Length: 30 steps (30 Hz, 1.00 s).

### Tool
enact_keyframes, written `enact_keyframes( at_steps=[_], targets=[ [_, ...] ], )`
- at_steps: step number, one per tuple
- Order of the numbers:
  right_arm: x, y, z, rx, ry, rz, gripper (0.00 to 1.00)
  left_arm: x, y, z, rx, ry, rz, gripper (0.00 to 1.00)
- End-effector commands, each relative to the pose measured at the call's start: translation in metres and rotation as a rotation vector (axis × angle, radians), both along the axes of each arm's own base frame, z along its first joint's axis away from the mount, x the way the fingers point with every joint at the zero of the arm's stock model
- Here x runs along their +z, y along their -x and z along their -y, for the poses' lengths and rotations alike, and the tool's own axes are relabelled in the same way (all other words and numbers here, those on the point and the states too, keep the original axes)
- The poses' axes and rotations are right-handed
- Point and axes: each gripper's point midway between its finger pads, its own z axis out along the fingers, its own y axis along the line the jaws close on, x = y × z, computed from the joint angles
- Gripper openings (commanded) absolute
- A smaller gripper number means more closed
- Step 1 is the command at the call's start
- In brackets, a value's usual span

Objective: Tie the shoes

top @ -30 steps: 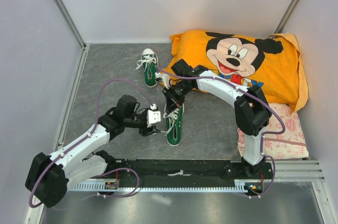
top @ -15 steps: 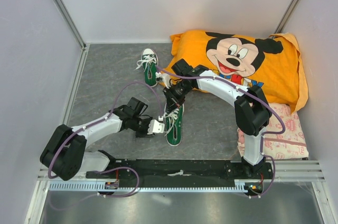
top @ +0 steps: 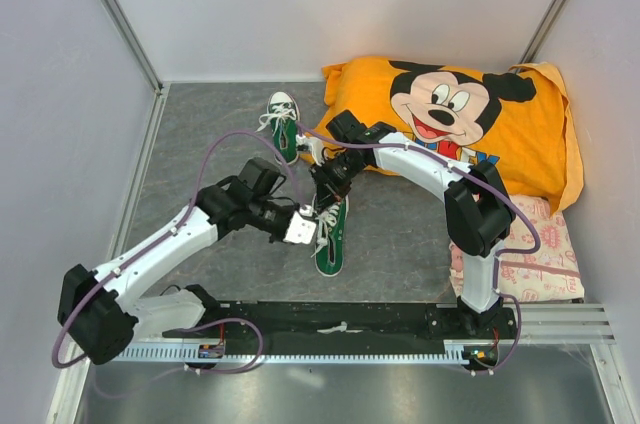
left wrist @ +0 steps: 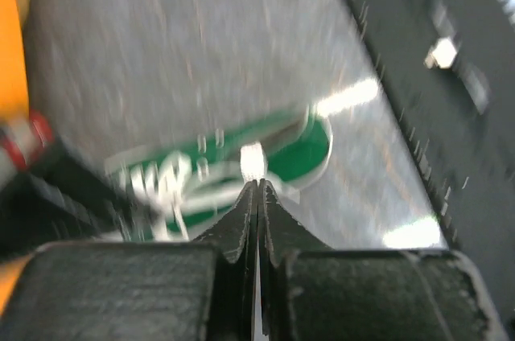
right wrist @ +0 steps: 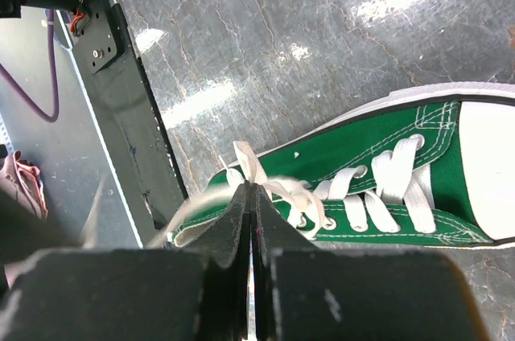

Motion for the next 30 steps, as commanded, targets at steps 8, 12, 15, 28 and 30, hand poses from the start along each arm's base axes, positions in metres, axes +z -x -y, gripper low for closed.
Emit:
enact_keyframes(
  at_steps=[8, 12, 15, 28, 30],
  targets=[
    [0.004, -0.003, -0.004, 0.010, -0.040, 0.015, 0.00, 0.031, 0.013, 0.135, -0.039, 0.155, -0.156, 0.02],
    [0.005, -0.004, -0.004, 0.012, -0.043, 0.025, 0.00, -0.002, -0.008, 0.148, 0.053, 0.035, -0.133, 0.32],
    [0.004, -0.003, -0.003, 0.014, -0.041, 0.025, 0.00, -0.006, -0.010, 0.135, 0.031, -0.014, -0.060, 0.61],
    [0.003, -0.003, -0.002, 0.016, -0.044, 0.022, 0.00, -0.026, 0.004, 0.000, 0.181, 0.004, -0.091, 0.42],
    [0.004, -0.002, -0.002, 0.017, -0.048, 0.017, 0.00, -0.042, 0.001, -0.011, 0.190, -0.030, -0.060, 0.42]
  ],
)
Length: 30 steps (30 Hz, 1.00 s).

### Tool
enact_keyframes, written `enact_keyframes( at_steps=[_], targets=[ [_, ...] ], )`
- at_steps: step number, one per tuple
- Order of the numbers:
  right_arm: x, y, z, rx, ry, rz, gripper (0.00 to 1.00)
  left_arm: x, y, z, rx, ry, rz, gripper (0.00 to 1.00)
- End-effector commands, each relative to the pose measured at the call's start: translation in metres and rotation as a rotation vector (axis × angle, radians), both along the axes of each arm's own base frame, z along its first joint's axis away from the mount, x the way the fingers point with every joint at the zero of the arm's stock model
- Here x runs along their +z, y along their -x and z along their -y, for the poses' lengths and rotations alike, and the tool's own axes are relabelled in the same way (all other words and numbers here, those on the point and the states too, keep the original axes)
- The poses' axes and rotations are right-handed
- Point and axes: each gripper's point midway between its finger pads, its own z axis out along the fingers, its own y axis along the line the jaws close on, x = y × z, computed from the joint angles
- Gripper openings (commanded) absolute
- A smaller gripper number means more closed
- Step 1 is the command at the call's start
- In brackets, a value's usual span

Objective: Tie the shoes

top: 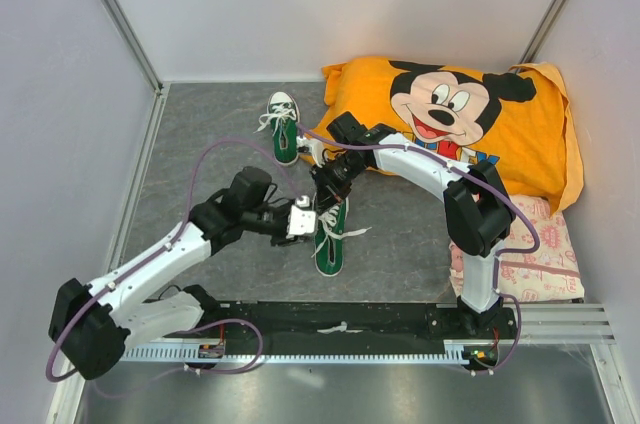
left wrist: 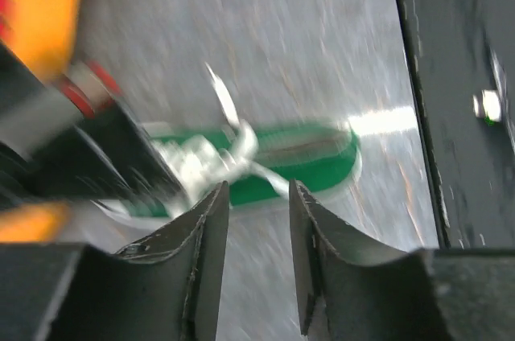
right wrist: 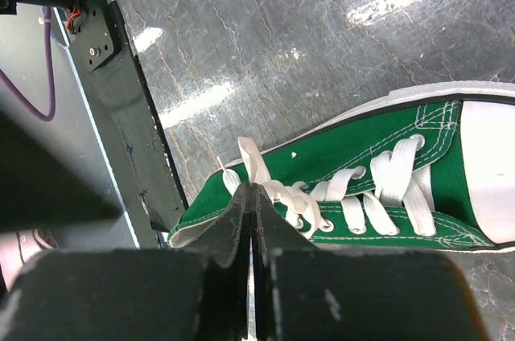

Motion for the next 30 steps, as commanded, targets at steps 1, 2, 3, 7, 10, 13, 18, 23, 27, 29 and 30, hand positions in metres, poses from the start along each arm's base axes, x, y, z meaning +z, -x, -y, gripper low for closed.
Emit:
enact_keyframes(
  at_steps=[1, 2, 3, 7, 10, 13, 18, 23, 27, 29, 30],
  targets=[
    [0.011, -0.002, -0.005, 0.016, -0.047, 0.017, 0.00, -0.066, 0.018, -0.032, -0.024, -0.141, -0.048, 0.48],
    [0.011, -0.002, -0.005, 0.018, -0.047, 0.017, 0.00, -0.069, 0.017, -0.031, -0.026, -0.141, -0.049, 0.52],
    [0.012, -0.003, -0.006, 0.015, -0.049, 0.017, 0.00, -0.072, 0.015, -0.030, -0.018, -0.142, -0.051, 0.55],
    [0.011, -0.002, -0.006, 0.013, -0.050, 0.010, 0.00, -0.087, 0.000, -0.025, 0.036, -0.159, -0.053, 0.64],
    [0.010, -0.002, -0.005, 0.009, -0.046, 0.007, 0.00, -0.099, -0.010, -0.024, 0.056, -0.191, -0.054, 0.65],
    [0.010, -0.003, -0.004, 0.007, -0.045, 0.005, 0.00, -0.104, -0.016, -0.019, 0.064, -0.193, -0.048, 0.66],
    [0.010, -0.004, -0.005, 0.004, -0.044, 0.007, 0.00, -0.113, -0.017, -0.014, 0.061, -0.223, -0.047, 0.63],
    [0.007, -0.004, -0.005, 0.002, -0.041, -0.001, 0.00, -0.115, -0.012, -0.013, 0.036, -0.237, -0.035, 0.64],
    [0.006, -0.005, -0.006, 0.000, -0.042, 0.000, 0.00, -0.113, -0.012, -0.009, 0.031, -0.245, -0.016, 0.66],
    [0.006, -0.005, -0.006, 0.000, -0.040, -0.001, 0.00, -0.113, -0.012, -0.006, 0.038, -0.250, -0.013, 0.66],
    [0.005, -0.006, -0.006, -0.002, -0.038, -0.001, 0.00, -0.111, -0.013, -0.003, 0.041, -0.246, -0.010, 0.66]
  ],
)
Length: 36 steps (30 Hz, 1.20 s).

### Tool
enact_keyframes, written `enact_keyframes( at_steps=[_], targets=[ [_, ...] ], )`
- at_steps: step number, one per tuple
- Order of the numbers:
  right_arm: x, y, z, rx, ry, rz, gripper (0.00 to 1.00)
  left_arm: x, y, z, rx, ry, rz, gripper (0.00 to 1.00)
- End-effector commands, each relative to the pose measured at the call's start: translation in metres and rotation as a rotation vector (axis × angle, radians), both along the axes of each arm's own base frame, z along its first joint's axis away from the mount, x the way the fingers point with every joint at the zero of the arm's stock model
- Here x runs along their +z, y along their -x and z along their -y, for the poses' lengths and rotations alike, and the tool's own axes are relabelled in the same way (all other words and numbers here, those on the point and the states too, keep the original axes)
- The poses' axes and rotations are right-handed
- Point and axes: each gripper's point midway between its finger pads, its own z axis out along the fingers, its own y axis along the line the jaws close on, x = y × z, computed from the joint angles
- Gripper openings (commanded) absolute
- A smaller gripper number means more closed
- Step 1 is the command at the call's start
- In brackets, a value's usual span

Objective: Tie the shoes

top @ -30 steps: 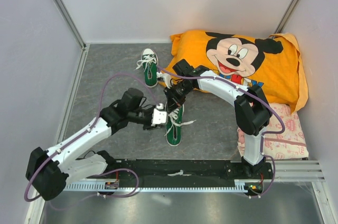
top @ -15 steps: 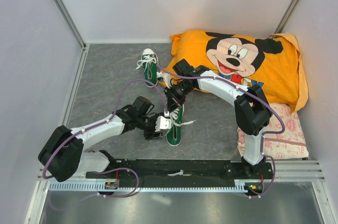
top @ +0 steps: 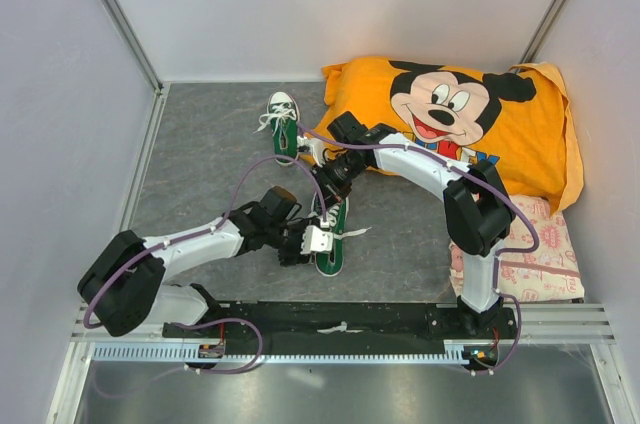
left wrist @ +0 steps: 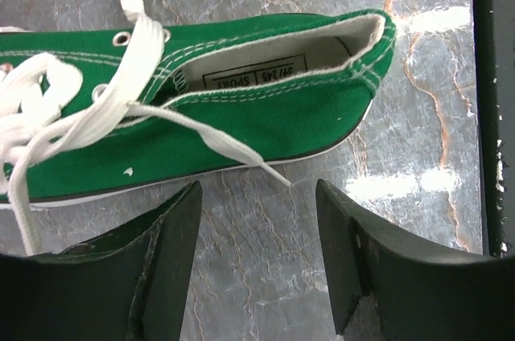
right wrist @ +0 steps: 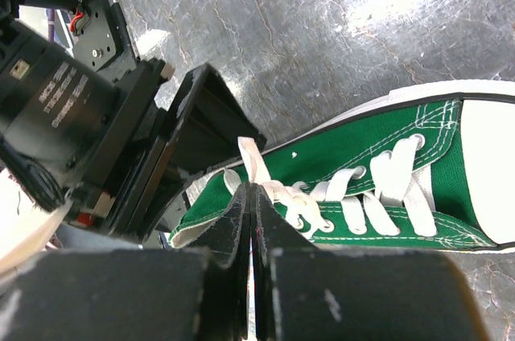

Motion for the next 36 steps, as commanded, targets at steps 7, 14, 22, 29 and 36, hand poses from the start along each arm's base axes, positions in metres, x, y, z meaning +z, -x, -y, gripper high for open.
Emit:
enact_keyframes(
  at_steps=[7, 14, 22, 29, 36],
  targets=[
    [0.005, -0.011, -0.005, -0.003, -0.034, 0.017, 0.00, 0.012, -0.011, 0.020, 0.009, 0.014, 0.065, 0.51],
    [0.005, -0.011, -0.005, 0.002, -0.036, 0.015, 0.00, 0.012, -0.014, 0.007, 0.045, -0.007, 0.079, 0.18],
    [0.008, -0.013, -0.009, 0.004, -0.050, 0.013, 0.00, 0.011, -0.020, -0.030, 0.068, -0.043, 0.111, 0.02],
    [0.010, -0.016, -0.012, 0.003, -0.058, 0.008, 0.00, -0.006, -0.021, -0.050, 0.066, -0.106, 0.111, 0.02],
    [0.010, -0.016, -0.014, 0.003, -0.061, 0.003, 0.00, -0.019, -0.029, -0.058, 0.096, -0.142, 0.097, 0.23]
  ],
)
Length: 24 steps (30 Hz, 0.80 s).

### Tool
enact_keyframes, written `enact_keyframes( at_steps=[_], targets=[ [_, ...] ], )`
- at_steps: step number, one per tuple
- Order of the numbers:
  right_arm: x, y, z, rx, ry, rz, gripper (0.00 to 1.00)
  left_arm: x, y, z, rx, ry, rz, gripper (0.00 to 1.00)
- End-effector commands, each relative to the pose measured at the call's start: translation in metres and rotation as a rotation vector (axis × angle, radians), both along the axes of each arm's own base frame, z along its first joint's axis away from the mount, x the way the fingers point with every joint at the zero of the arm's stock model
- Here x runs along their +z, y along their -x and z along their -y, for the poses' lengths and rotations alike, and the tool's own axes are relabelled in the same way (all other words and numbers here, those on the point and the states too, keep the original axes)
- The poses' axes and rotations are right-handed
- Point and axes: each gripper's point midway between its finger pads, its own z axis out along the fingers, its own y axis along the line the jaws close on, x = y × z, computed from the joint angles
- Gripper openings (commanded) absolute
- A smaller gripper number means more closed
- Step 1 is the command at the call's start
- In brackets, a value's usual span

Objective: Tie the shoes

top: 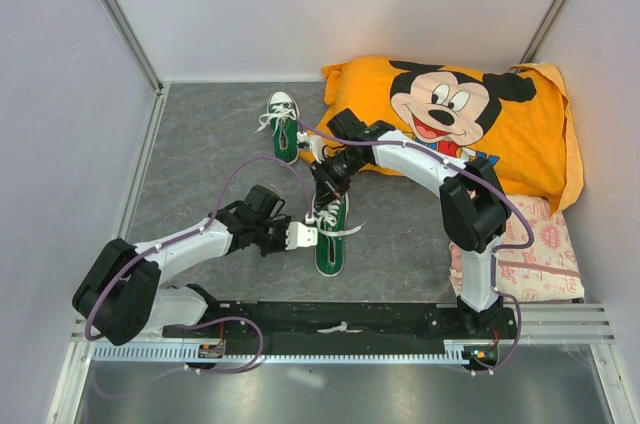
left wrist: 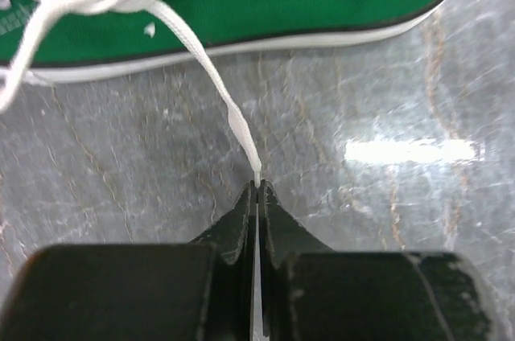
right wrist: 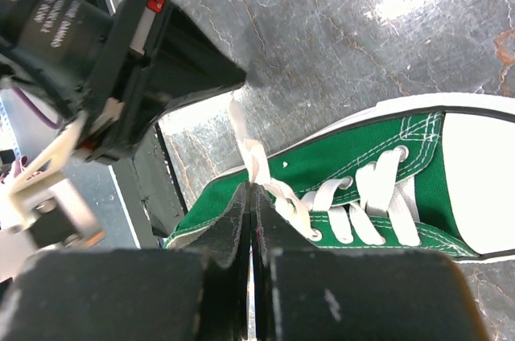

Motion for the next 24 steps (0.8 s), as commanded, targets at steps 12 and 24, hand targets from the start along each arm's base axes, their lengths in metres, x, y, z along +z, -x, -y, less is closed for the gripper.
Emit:
enact_keyframes(
  at_steps=[12, 24],
  targets=[
    [0.004, -0.011, -0.027, 0.007, -0.042, 0.012, 0.00, 0.047, 0.006, 0.006, 0.031, 0.226, 0.030, 0.59],
    [0.016, -0.014, -0.038, 0.041, -0.037, 0.085, 0.64, 0.081, 0.005, 0.007, 0.210, 0.379, 0.027, 0.63]
  ],
)
